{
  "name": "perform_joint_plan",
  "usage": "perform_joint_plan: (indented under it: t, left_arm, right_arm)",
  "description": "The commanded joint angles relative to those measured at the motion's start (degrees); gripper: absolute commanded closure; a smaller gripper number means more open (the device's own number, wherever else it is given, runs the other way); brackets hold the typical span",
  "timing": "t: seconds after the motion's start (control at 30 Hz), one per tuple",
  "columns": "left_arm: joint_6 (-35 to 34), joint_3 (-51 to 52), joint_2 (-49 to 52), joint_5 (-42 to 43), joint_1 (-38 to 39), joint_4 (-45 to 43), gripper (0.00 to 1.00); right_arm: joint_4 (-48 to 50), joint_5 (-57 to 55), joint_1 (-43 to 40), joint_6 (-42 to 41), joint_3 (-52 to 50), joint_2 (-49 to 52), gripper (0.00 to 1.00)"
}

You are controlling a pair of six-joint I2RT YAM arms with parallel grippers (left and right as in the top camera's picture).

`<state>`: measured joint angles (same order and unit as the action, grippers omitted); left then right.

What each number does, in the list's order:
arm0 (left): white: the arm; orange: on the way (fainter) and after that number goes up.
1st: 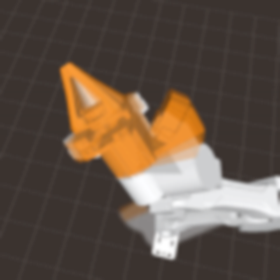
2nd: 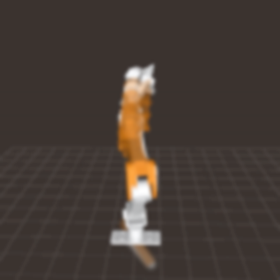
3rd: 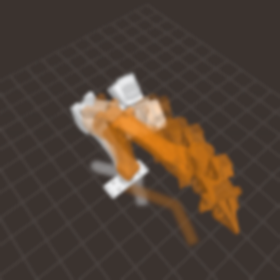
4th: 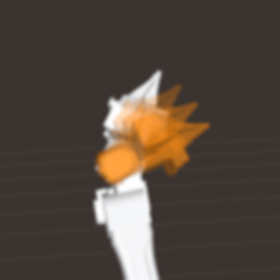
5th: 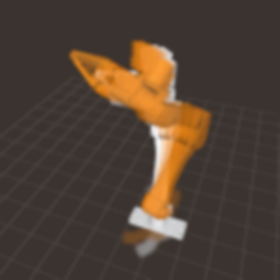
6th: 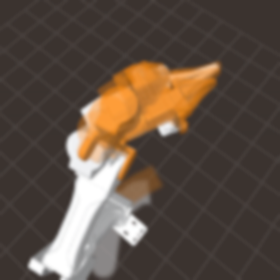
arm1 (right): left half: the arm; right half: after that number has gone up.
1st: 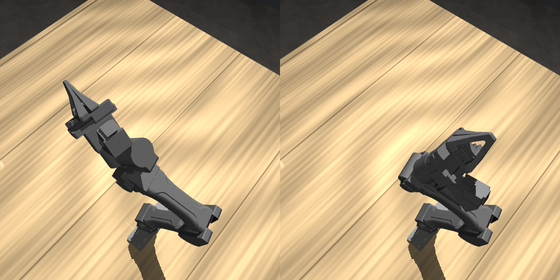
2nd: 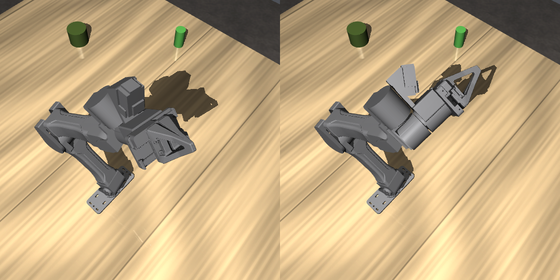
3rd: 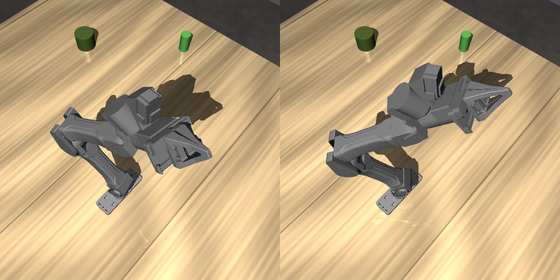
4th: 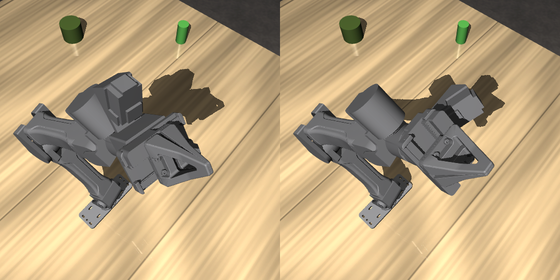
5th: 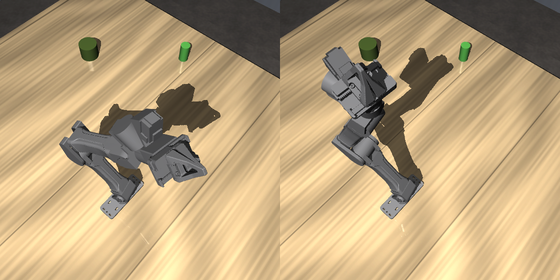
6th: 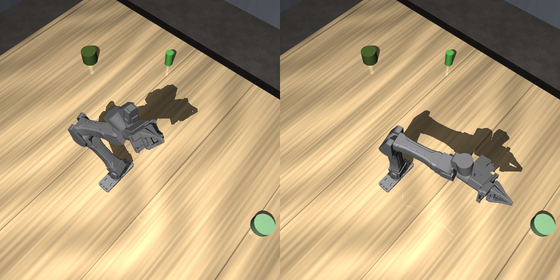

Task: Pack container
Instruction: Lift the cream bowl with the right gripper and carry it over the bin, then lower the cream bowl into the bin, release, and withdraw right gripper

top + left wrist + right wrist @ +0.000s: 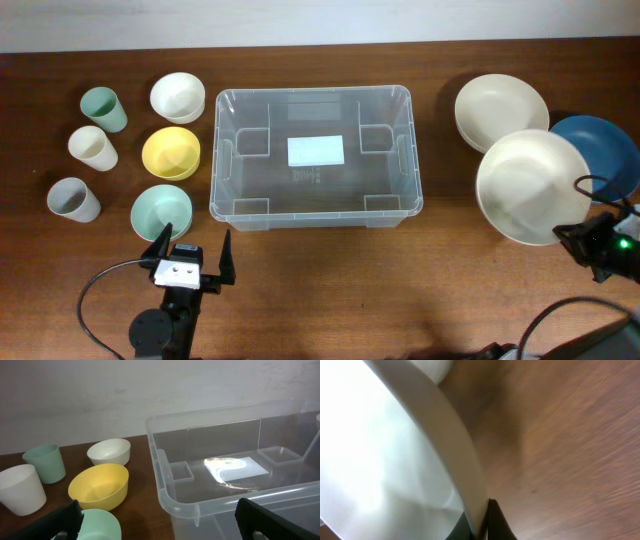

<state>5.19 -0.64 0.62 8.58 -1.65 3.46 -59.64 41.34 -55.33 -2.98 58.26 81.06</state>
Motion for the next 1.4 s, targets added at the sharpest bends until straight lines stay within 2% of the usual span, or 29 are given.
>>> perform_joint_plan:
  t: [0.0,0.2,0.4,0.63,0.77,0.83,1.1,1.37]
  left_arm:
    - [0.9,0.1,-0.3,0.0,-0.3,0.3,0.01]
    - [0.9,0.1,-0.3,0.0,-0.3,0.3,0.01]
    - [0.9,0.1,-0.3,0.0,-0.3,0.3,0.01]
    - [0.9,0.1,-0.3,0.0,-0.3,0.3,0.01]
    - [0.9,0.1,-0.3,0.0,-0.3,0.3,0.01]
    - [0.9,0.1,-0.3,0.0,-0.3,0.3,0.01]
    - [0.9,0.1,-0.3,0.0,-0.3,0.3,0.01]
    - [0.9,0.1,-0.3,0.0,-0.3,0.3,0.0]
  right_arm:
    - [-2.9,16.6,-2.4,4.7,0.1,-5.2,0.96]
    - [-4.9,16.9,2.9,2.0,1.9,-11.5,0.96]
    - [-0.2,9.4,17.1,-12.3,9.6,-16.5,0.96]
    - [17.0,-9.4,45.5,-32.5,12.8,-14.9,0.96]
    - [25.3,-20.7,60.8,-38.8,12.8,-8.8,0.96]
    - [31.1,-21.7,67.1,-39.6,12.8,-3.3,0.96]
    - [43.4,-22.8,75.8,-43.0,12.8,12.0,0.96]
    - [47.0,-27.3,80.3,-43.0,12.8,19.3,0.96]
